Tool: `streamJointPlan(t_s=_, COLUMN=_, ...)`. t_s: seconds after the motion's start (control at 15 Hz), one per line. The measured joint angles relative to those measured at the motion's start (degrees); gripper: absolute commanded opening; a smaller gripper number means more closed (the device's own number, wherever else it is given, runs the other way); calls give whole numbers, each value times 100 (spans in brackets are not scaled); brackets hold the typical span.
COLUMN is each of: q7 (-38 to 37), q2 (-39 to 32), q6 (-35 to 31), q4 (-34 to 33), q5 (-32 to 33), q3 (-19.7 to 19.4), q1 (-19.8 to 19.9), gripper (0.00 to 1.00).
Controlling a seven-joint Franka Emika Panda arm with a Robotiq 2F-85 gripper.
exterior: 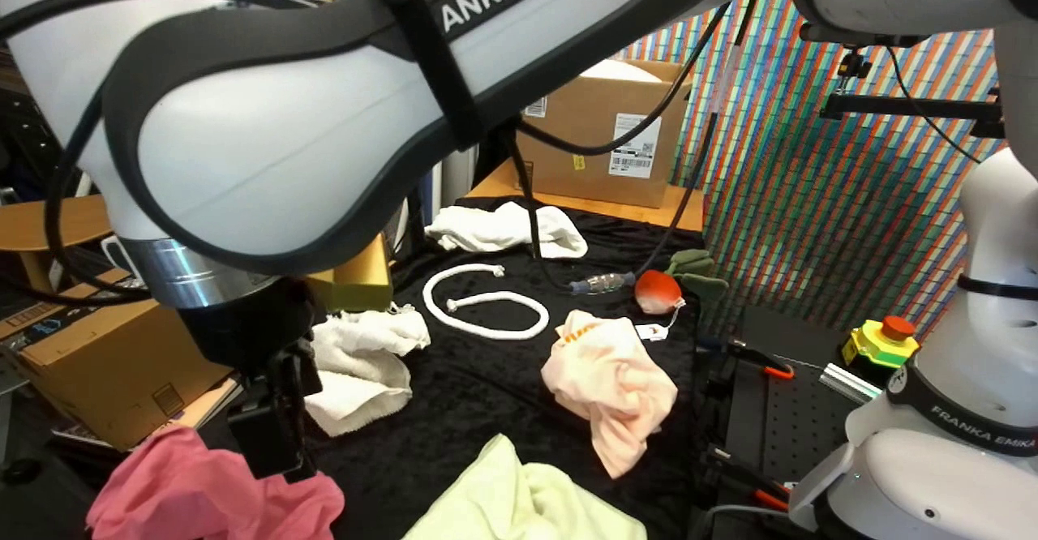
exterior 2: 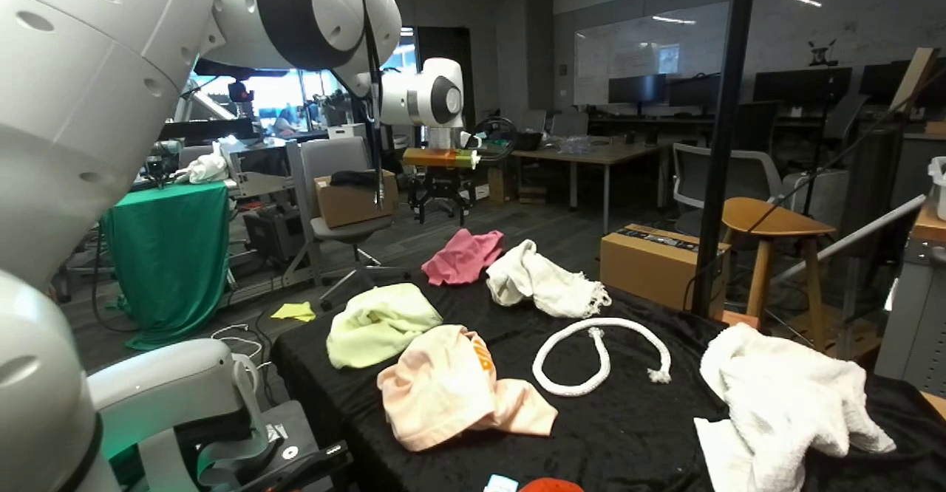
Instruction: Pile the things on the table on the rope
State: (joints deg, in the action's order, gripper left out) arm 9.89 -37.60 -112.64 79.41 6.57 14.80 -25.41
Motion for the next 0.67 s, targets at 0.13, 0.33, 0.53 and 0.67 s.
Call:
streamJointPlan(t_s=0.13, q7=-1, q2=-172, q6=-95, q4=-189, q5=0, q3=0, q1=-69, gripper=100)
streamJointPlan(t_s=0.33, q7=-23, q2=-373, q6=-487, q4=-346, q5=0, q3=0, q1=-134, gripper=100)
streamJointPlan(t_s=0.53, q7=-44, q2=-552, q6=-918, q4=-407, q5=-6, q3=0, q1=-142, gripper=100)
streamJointPlan(t_s=0.67, q7=-76, q2=-685, q6=-1209, q4=-426, q5=-9, q3=-2, q1=-141, gripper=100)
